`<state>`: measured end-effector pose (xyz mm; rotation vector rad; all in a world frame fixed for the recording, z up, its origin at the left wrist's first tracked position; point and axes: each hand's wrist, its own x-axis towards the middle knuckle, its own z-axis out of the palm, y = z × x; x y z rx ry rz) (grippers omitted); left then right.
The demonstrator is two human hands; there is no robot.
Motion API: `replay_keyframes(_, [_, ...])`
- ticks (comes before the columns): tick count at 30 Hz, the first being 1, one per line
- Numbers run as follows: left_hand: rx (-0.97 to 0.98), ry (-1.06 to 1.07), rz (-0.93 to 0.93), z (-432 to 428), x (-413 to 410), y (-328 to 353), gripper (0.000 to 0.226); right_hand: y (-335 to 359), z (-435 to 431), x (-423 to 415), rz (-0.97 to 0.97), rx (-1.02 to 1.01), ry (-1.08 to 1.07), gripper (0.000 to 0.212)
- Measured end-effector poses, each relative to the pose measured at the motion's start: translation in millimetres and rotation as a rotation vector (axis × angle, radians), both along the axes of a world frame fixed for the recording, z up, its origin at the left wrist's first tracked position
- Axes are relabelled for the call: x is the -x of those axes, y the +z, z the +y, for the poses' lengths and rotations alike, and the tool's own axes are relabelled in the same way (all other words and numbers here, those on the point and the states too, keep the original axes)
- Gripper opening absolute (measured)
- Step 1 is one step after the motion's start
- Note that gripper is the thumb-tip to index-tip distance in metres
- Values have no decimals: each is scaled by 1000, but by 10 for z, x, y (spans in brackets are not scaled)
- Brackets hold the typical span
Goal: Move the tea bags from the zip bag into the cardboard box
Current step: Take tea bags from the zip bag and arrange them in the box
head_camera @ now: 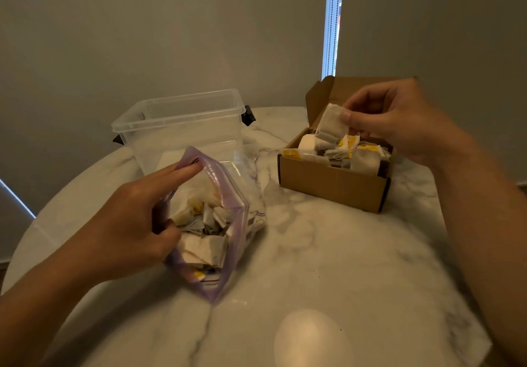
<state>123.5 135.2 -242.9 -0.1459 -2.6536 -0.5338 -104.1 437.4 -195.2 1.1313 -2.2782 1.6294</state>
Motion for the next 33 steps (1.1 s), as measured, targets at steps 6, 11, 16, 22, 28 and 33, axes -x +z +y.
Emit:
replay_keyframes(6, [24,79,-1,-245,-398,6,121,-53,-74,31,7,16,-98,3])
replay_keyframes(11, [30,4,-23,-26,-482,51,111,-53,-86,48,30,-1,-176,7])
replay_keyframes(16, [-17,-67,-4,248,-187,98,87,-28,-109,103,44,-40,-241,11])
replay_keyframes(22, [-53,-82,40,369,145,83,79,77,-226,172,88,-134,-294,9])
replay_keyframes(28, [-30,-111,185,422,223,-116,75,-111,-213,98,90,-60,-257,11])
replay_keyframes(33, [-94,-135,144,476,211,-122,74,-138,-175,41,118,40,-208,15])
